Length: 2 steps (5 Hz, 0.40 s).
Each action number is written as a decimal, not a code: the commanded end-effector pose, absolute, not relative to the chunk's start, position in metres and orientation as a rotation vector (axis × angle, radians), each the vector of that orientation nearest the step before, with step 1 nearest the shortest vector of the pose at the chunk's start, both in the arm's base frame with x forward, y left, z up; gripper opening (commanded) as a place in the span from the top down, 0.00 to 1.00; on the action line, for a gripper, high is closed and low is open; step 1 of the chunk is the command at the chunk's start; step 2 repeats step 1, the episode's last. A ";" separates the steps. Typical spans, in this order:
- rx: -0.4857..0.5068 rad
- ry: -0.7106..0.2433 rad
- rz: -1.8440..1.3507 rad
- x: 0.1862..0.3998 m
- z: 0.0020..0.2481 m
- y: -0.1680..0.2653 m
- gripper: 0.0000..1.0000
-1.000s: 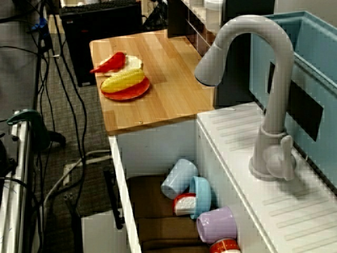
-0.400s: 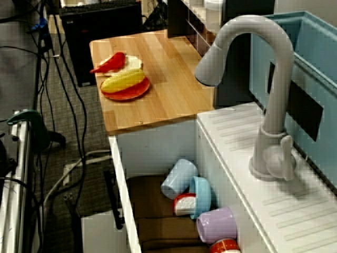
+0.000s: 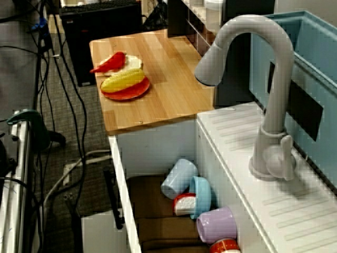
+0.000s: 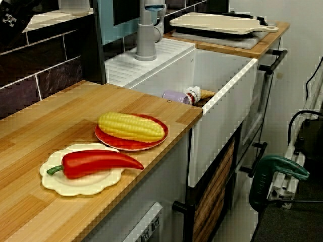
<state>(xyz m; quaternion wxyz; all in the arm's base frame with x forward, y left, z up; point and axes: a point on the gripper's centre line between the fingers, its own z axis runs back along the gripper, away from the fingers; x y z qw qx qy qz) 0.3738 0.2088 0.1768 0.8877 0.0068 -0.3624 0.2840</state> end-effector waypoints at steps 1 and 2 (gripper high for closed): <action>0.041 -0.868 0.594 0.362 0.222 0.217 0.00; 0.041 -0.868 0.594 0.362 0.222 0.217 0.00</action>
